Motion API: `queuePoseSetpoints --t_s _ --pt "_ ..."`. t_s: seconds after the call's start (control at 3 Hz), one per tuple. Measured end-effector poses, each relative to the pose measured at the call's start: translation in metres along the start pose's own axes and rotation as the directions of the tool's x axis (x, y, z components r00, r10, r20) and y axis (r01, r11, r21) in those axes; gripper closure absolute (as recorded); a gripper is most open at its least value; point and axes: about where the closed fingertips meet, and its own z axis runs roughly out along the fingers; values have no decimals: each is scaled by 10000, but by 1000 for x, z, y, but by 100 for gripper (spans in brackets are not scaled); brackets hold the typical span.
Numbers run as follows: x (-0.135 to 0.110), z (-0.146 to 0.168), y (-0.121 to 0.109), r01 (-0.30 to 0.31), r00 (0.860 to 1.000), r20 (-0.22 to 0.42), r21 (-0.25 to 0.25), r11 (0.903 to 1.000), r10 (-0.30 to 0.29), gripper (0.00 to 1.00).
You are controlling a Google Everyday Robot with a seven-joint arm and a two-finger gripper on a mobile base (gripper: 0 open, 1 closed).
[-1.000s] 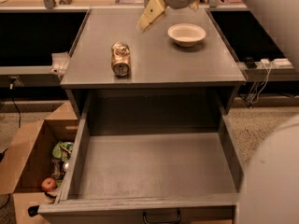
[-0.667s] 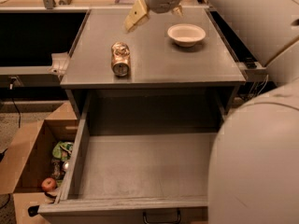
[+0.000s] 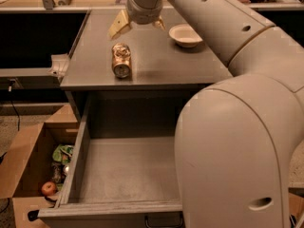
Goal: Place orange can into top drawer
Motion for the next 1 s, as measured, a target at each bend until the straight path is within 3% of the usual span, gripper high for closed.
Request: queuePoseSetpoints --t_s 0.67,1.0 --pt "6 16 47 116 9990 -438 42 9999 -114 0" --pt "13 39 56 -276 9962 -841 -408 9988 241 0"
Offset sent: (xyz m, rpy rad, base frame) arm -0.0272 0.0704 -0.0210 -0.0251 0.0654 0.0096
